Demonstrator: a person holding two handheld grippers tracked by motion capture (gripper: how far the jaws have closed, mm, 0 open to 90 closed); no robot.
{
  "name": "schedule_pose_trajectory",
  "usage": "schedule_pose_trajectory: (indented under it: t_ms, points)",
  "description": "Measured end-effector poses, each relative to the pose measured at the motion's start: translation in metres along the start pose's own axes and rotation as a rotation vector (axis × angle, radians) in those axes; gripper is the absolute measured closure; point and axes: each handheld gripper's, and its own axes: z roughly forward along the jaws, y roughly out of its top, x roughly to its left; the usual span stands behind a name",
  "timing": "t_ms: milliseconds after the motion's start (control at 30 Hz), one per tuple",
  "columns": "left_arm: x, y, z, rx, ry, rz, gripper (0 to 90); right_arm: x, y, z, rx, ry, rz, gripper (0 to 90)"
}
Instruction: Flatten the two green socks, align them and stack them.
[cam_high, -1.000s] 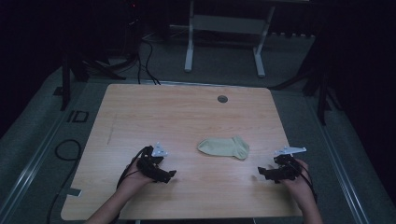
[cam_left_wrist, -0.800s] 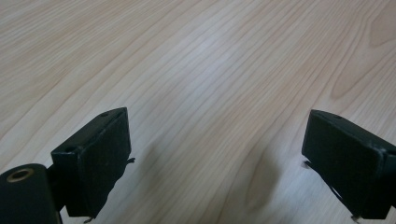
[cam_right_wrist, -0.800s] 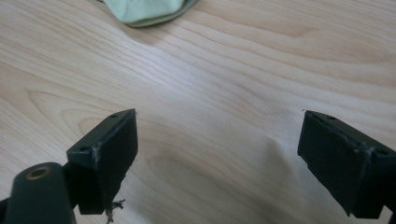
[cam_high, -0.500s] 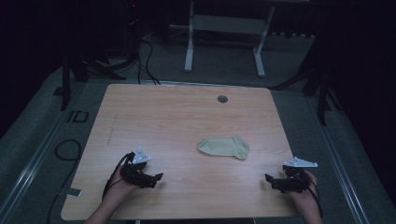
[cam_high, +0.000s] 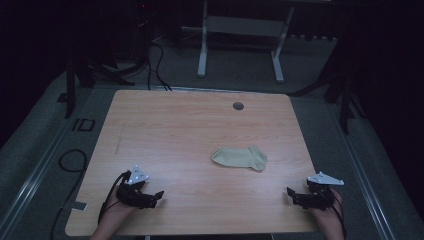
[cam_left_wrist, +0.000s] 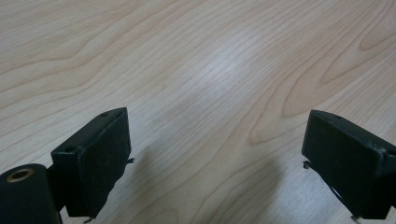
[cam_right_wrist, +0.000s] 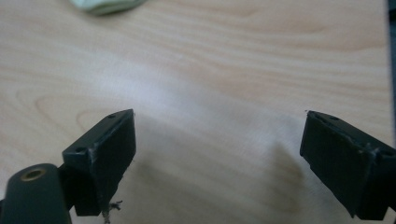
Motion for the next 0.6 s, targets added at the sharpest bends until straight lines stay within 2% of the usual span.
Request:
schedule_pose_trajectory:
  t_ms: [133,200,300,433,500,600]
  points:
    - [-0.0001,-0.0027,-0.0024,-0.021,0.029,-0.013,7.7,-0.0005,-0.0009,-0.0008,-0.025,-0.029,-0.003,10.5]
    - [0.0008,-0.0037,-0.0029,-0.036,0.058,-0.019,7.7,-0.0006,-0.0012,-0.0005,-0.029,-0.046,-0.001,10.5]
    - [0.0029,-0.0051,-0.0045,-0.062,0.086,-0.059,7.7,0.0005,-0.0012,0.0002,-0.038,-0.061,-0.013,10.5]
    - [0.0036,-0.0068,-0.0055,-0.080,0.135,-0.076,7.7,0.0018,-0.0009,0.0011,-0.056,-0.071,-0.024,10.5]
    - [0.0036,-0.0068,-0.0055,-0.080,0.135,-0.076,7.7,0.0015,-0.0010,0.0013,-0.057,-0.074,-0.021,10.5]
    - [0.0047,-0.0086,-0.0062,-0.094,0.168,-0.091,7.7,-0.0002,-0.0022,0.0006,-0.064,-0.082,-0.020,10.5]
